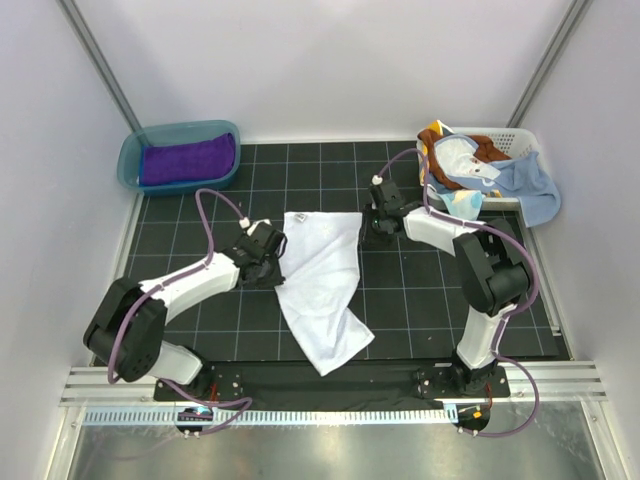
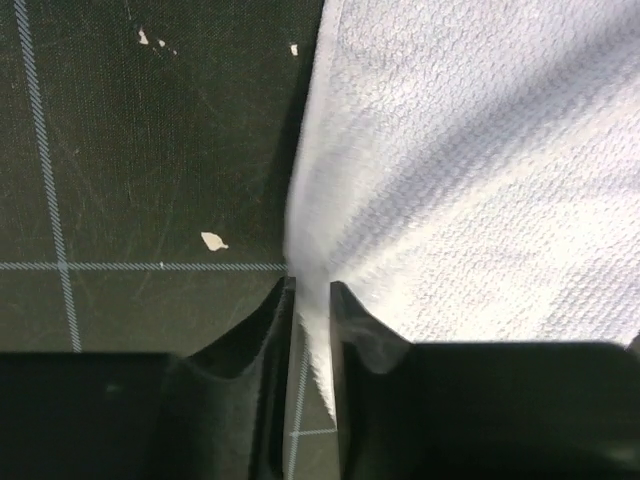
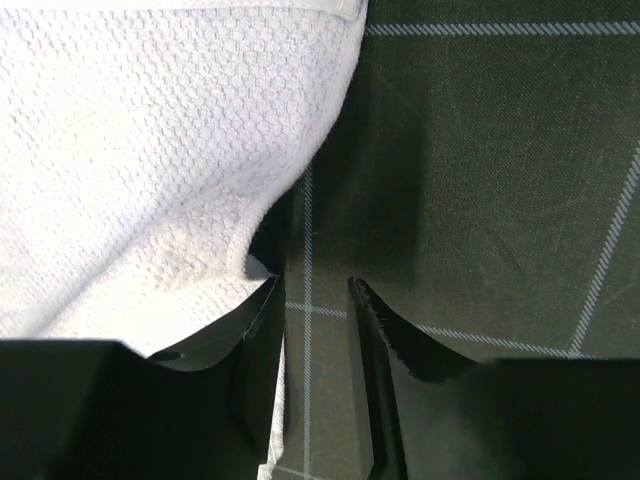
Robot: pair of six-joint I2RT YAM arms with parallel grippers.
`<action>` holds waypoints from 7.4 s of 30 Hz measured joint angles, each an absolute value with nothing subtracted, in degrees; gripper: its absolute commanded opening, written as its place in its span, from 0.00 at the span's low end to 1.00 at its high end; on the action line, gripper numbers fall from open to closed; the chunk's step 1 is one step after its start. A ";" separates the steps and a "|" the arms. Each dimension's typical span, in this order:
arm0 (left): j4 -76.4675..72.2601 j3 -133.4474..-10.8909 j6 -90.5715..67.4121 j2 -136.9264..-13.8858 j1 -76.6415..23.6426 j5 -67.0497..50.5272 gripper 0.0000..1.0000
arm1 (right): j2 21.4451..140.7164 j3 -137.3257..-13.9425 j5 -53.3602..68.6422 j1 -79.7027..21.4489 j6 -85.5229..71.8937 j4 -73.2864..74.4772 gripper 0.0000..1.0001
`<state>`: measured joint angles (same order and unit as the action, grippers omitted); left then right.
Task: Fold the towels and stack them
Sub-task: Flatten out the crumpled towel
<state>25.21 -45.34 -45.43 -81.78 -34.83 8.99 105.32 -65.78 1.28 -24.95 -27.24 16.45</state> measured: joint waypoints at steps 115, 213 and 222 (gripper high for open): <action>31.05 -80.82 -23.44 -77.82 -28.58 1.04 0.00 | 73.14 -82.39 -1.39 -25.45 -20.01 26.30 0.01; 25.54 -91.39 -30.59 -82.89 -16.64 -19.35 0.00 | 89.76 -101.49 14.76 -15.22 -21.30 29.58 0.01; 26.98 -87.35 -29.28 -64.10 -16.91 -24.36 0.00 | 72.49 -96.55 17.23 -20.58 -21.67 30.72 0.01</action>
<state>26.98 -87.35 -29.28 -64.10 -16.91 -24.36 72.49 -96.55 17.23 -20.58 -21.67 30.72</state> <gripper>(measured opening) 0.012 0.113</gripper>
